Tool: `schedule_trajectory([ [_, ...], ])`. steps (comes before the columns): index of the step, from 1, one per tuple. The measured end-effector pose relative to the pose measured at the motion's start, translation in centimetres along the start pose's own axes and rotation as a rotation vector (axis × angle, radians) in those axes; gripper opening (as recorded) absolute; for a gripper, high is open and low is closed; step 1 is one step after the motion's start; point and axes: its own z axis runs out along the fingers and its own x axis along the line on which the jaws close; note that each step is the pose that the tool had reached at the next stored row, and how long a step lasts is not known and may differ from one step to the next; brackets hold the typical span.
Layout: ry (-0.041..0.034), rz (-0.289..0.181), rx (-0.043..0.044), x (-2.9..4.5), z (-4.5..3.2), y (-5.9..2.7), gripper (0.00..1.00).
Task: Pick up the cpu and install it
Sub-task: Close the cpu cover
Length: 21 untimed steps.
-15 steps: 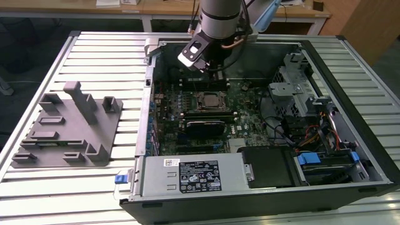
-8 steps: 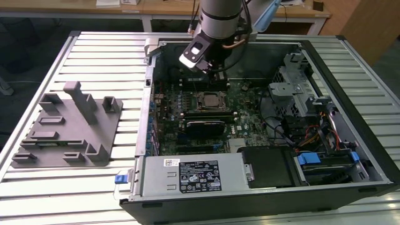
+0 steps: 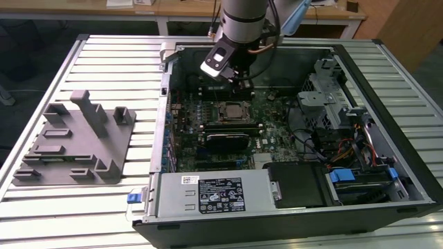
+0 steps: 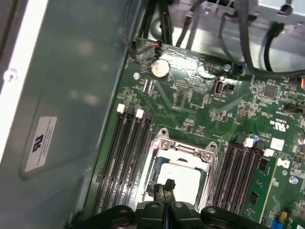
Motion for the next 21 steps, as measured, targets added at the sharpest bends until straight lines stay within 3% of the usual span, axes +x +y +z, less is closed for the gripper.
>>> schedule_trajectory([
  [21, 0.0074, -0.225, 0.0124, 0.00, 0.05, 0.00, 0.11],
])
